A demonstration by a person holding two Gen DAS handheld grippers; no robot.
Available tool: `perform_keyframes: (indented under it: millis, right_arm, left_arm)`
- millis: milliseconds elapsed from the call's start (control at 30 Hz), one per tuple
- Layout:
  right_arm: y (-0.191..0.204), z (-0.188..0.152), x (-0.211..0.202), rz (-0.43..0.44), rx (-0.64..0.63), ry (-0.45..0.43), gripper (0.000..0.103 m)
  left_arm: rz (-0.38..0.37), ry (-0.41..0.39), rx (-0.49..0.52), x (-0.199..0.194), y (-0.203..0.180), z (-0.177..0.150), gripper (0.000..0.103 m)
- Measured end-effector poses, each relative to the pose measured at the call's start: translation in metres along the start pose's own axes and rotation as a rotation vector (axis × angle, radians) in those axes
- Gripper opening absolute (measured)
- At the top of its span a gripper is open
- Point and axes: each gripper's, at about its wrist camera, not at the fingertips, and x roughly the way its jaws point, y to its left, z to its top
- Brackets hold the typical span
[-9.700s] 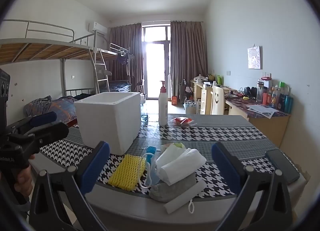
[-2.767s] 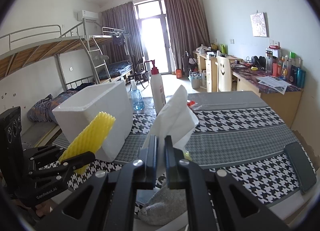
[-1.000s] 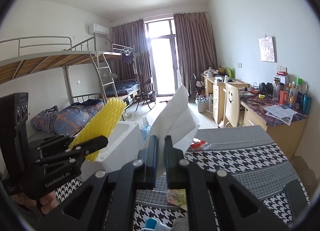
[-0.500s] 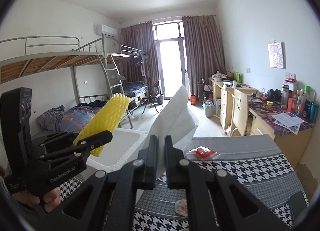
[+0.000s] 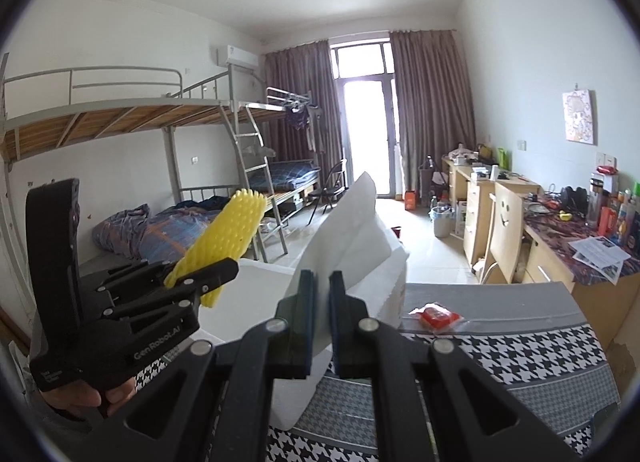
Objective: Organize soft objects
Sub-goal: 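Release the yellow net into the foam box with the left tool while the right holds tissue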
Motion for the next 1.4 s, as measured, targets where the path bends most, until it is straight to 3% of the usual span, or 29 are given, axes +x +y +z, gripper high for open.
perform_keyframes:
  millis: [200, 467, 933, 1133, 1300, 1400]
  right_arm:
    - [0.004, 0.008, 0.009, 0.054, -0.003, 0.004, 0.01]
    - [0.012, 0.014, 0.02, 0.098, -0.018, 0.024, 0.01]
    - [0.025, 0.017, 0.038, 0.103, -0.018, 0.049, 0.01]
    - [0.028, 0.018, 0.043, 0.097, -0.02, 0.063, 0.01]
    - [0.031, 0.02, 0.046, 0.092, -0.023, 0.07, 0.01]
    - [0.032, 0.02, 0.046, 0.09, -0.022, 0.07, 0.01]
  left_arm:
    - [0.072, 0.003, -0.016, 0.004, 0.009, 0.002, 0.022]
    - [0.114, 0.03, -0.037, 0.011, 0.02, 0.0, 0.022]
    - [0.064, 0.1, -0.047, 0.036, 0.032, -0.009, 0.026]
    - [0.074, 0.135, -0.053, 0.045, 0.04, -0.015, 0.05]
    - [0.094, 0.112, -0.073, 0.04, 0.046, -0.014, 0.091]
    - [0.117, 0.084, -0.075, 0.035, 0.049, -0.012, 0.095]
